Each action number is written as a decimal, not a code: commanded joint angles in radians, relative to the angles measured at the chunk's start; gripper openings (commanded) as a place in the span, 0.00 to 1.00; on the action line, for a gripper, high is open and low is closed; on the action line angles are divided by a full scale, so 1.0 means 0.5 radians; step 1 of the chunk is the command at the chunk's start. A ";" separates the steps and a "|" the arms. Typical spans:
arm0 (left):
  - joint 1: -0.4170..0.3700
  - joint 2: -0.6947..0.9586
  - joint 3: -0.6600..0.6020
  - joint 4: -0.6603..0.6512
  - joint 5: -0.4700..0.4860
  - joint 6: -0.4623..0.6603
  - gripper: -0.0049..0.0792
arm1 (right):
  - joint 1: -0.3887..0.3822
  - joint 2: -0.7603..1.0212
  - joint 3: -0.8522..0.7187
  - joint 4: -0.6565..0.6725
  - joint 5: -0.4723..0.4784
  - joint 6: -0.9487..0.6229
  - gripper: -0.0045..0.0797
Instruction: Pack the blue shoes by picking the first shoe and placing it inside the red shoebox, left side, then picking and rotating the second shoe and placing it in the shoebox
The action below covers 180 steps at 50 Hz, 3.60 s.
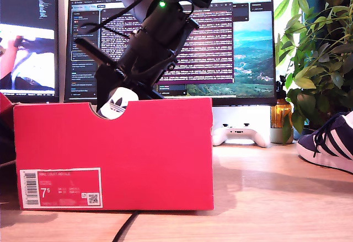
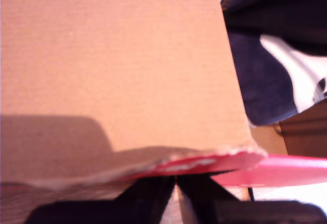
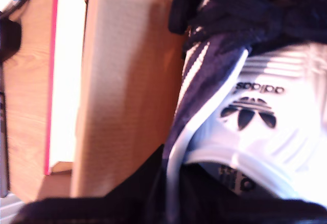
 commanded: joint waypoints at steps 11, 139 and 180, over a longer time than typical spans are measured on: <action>-0.009 0.007 -0.011 0.009 0.000 0.010 0.04 | -0.023 -0.015 0.083 0.002 -0.085 -0.002 0.59; -0.007 0.007 -0.011 -0.035 0.000 0.010 0.04 | -0.925 -1.128 -0.613 -2.129 1.098 1.755 0.75; -0.007 0.007 -0.011 -0.044 0.000 0.010 0.04 | -1.196 -1.123 -1.219 -1.292 0.872 1.731 0.52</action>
